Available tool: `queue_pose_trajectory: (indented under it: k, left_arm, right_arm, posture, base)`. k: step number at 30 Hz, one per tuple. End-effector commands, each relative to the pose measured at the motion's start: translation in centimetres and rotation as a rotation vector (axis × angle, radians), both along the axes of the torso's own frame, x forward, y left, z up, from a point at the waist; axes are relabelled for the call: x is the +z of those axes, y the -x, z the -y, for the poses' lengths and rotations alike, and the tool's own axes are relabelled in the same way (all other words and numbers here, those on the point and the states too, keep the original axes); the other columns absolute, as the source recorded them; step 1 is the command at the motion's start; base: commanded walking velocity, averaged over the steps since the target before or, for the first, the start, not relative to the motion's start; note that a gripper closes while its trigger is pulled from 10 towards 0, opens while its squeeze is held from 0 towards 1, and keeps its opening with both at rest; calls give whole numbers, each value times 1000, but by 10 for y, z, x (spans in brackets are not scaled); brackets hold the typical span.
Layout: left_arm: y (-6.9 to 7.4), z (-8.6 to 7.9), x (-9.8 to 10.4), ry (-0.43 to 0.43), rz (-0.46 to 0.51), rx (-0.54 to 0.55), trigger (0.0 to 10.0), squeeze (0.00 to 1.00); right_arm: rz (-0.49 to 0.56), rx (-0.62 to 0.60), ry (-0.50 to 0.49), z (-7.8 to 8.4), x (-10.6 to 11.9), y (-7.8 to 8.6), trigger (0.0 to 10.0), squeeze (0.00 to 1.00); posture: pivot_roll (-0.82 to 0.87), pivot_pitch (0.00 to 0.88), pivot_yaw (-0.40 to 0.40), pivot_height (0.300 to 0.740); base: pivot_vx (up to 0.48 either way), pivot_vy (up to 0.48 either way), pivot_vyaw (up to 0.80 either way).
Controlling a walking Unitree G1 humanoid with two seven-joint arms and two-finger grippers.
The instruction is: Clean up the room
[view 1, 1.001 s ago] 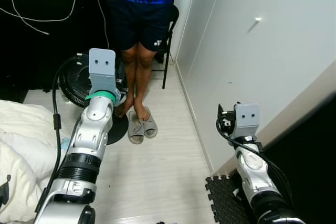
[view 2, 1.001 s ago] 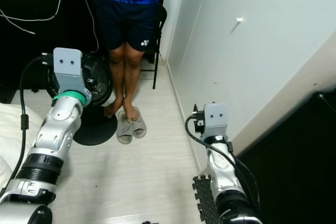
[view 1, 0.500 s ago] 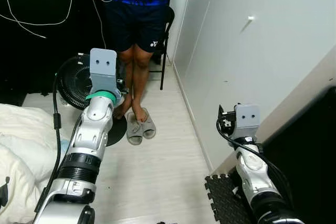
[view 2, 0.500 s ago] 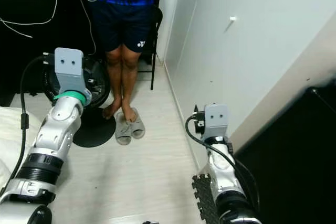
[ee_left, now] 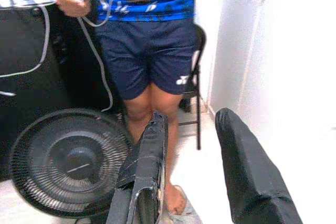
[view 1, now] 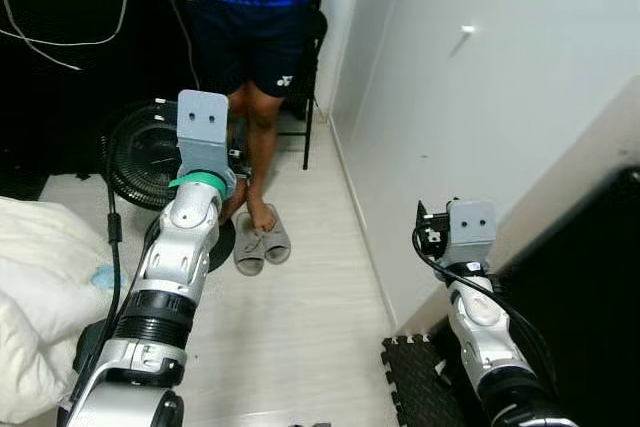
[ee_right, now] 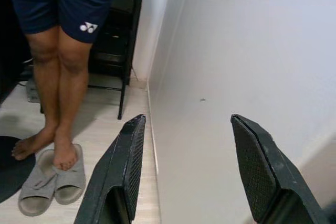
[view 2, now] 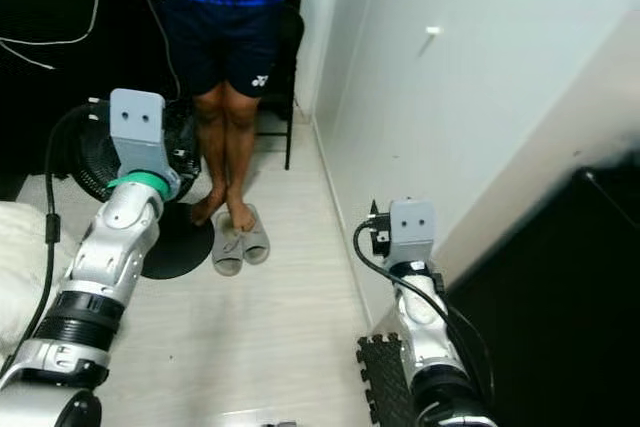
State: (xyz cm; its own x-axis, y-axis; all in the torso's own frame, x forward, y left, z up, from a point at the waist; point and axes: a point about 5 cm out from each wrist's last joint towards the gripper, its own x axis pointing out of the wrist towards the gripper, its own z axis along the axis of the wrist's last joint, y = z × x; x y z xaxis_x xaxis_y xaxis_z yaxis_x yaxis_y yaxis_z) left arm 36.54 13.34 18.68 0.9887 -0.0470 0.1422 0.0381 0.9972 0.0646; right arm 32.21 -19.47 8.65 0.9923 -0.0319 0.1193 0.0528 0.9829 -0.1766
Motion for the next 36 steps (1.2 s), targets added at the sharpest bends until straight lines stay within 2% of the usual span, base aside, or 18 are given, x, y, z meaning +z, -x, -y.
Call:
queue_pose_trajectory:
  k: [1,12,20,21,23,24,25,26,27,28,30,32,34,36]
  left_arm:
    - [1,3,0,4,2,-15,10000,0]
    - [1,3,-1,-2,-3,-21,10000,0]
    - [6,-11,-31,-32,-79,30,10000,0]
    - [11,-16,-42,-66,-100,54,10000,0]
    - [11,-16,-42,-66,-100,54,10000,0]
    - [14,-19,-48,-98,-105,58,10000,0]
    - [14,-19,-48,-98,-105,58,10000,0]
    - [18,-22,-55,-118,-119,58,10000,0]
    - [18,-22,-55,-118,-119,58,10000,0]
    - [21,-24,-62,-138,-133,57,10000,0]
    - [21,-24,-62,-138,-133,57,10000,0]
    - [24,-27,-69,-148,-150,53,10000,0]
    - [25,-23,-80,-176,-179,20,10000,0]
    - [25,-22,-82,-179,-185,14,10000,0]
  right_arm:
    - [-16,-18,-8,3,-4,3,10000,0]
    - [-14,-17,-10,2,-5,4,10000,0]
    - [27,80,-11,-17,9,-6,10000,0]
    - [33,116,-38,-25,14,-10,10000,0]
    - [33,116,-38,-25,14,-10,10000,0]
    - [35,144,-40,-32,16,-12,10000,0]
    - [35,144,-40,-32,16,-12,10000,0]
    - [43,172,-60,-41,19,-14,10000,0]
    - [43,172,-60,-41,19,-14,10000,0]
    - [54,190,-79,-48,23,-16,10000,0]
    - [54,190,-79,-48,23,-16,10000,0]
    - [62,193,-123,-55,25,-18,10000,0]
    - [31,142,-142,-49,14,-12,10000,0]
    - [26,134,-142,-48,12,-11,10000,0]
  posture:
    - [-12,9,-23,740]
    - [-13,11,-16,740]
    - [-18,14,-28,740]
    - [-12,16,-25,740]
    - [-12,16,-25,740]
    - [-8,16,-21,740]
    - [-8,16,-21,740]
    - [-5,17,-17,740]
    - [-5,17,-17,740]
    - [-6,15,-13,740]
    - [-6,15,-13,740]
    - [-4,15,-10,740]
    - [-19,16,4,740]
    - [-19,16,4,740]
  base:
    - [0,0,0]
    - [0,0,0]
    - [0,0,0]
    - [0,0,0]
    - [0,0,0]
    - [0,0,0]
    - [0,0,0]
    - [0,0,0]
    - [0,0,0]
    - [0,0,0]
    - [0,0,0]
    - [0,0,0]
    - [0,0,0]
    - [0,0,0]
